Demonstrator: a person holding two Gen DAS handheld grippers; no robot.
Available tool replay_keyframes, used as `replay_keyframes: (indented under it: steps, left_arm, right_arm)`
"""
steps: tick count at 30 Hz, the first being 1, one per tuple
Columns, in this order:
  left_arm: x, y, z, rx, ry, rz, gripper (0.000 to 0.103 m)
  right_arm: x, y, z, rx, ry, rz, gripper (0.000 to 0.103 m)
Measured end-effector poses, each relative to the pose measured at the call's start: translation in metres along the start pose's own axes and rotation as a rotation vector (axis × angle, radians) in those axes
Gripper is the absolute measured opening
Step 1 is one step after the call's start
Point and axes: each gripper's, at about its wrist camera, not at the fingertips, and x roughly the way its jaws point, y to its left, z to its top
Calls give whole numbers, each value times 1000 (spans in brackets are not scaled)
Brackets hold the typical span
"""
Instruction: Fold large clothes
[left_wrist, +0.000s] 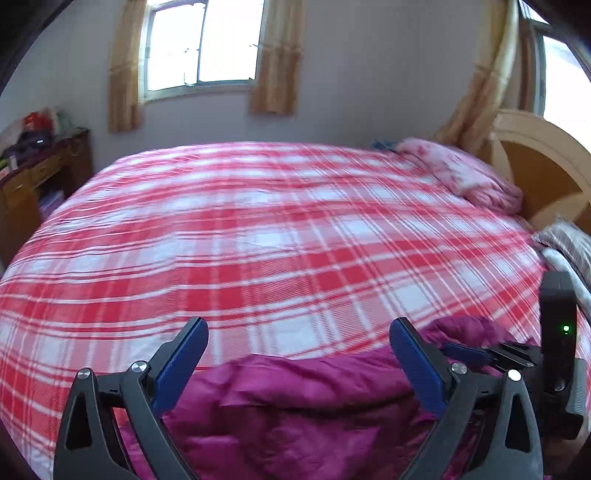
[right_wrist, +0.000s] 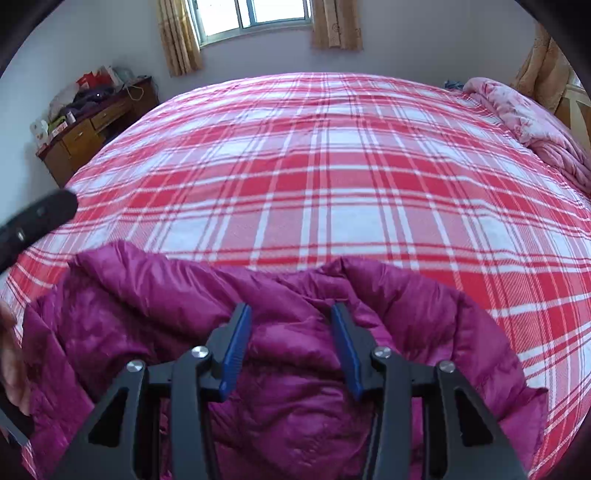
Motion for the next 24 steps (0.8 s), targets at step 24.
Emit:
replay_keyframes:
  steps: [24]
  left_arm:
    - [69,6,-60,8,238,95,102]
  right_arm:
    - [17,9,-12,-56,-28,-87,49]
